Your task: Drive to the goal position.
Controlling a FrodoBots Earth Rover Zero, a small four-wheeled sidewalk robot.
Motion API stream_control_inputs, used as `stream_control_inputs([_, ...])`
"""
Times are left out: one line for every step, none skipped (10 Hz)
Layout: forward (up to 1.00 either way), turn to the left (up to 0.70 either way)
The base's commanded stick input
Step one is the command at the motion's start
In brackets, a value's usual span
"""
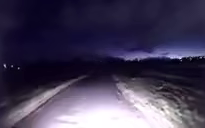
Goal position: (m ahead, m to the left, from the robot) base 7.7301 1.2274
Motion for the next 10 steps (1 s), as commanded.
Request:
stream_control_inputs([0.85, 0.0])
stream_control_inputs([0.85, 0.01])
stream_control_inputs([0.85, 0.05])
stream_control_inputs([0.85, 0.09])
stream_control_inputs([0.85, 0.13])
stream_control_inputs([0.85, 0.17])
stream_control_inputs([0.85, 0.21])
stream_control_inputs([0.85, 0.25])
stream_control_inputs([0.85, 0.29])
stream_control_inputs([0.85, 0.33])
